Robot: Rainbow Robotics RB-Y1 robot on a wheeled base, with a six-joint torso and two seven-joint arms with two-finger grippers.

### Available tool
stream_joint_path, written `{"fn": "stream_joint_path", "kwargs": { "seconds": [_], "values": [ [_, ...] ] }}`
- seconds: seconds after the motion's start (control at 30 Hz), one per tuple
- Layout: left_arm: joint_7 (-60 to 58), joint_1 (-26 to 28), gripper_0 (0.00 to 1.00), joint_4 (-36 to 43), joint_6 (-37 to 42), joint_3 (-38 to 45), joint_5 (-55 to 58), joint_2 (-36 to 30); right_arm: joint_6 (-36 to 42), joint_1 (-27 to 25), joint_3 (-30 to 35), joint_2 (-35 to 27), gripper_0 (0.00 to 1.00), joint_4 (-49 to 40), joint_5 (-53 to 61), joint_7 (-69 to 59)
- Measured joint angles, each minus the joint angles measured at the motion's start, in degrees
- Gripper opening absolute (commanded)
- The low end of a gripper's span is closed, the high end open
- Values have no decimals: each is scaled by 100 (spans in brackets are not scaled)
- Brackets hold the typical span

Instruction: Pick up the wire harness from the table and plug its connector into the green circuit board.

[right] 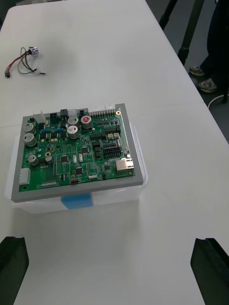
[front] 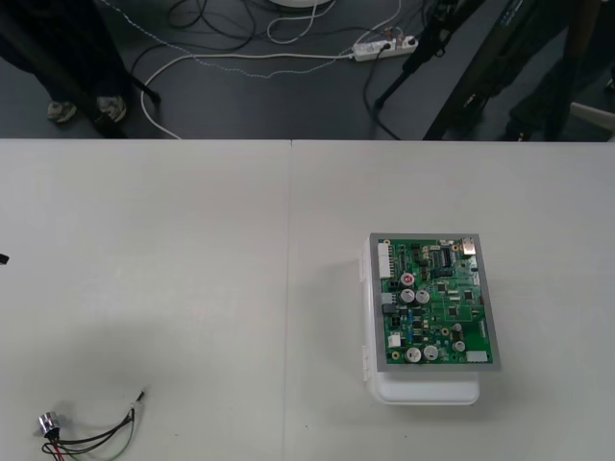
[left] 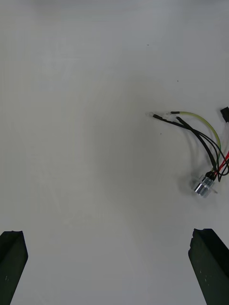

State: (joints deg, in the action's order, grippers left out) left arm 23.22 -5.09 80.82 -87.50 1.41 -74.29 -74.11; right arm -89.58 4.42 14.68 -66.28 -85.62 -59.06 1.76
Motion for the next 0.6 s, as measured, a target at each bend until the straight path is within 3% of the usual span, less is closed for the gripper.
{"fn": "stream_joint_path", "kwargs": {
  "seconds": [0.6],
  "values": [
    [1358, 8, 100, 60, 0, -10, -1372, 463, 0, 0, 0, 56, 100, 3, 929, 294]
  ]
}}
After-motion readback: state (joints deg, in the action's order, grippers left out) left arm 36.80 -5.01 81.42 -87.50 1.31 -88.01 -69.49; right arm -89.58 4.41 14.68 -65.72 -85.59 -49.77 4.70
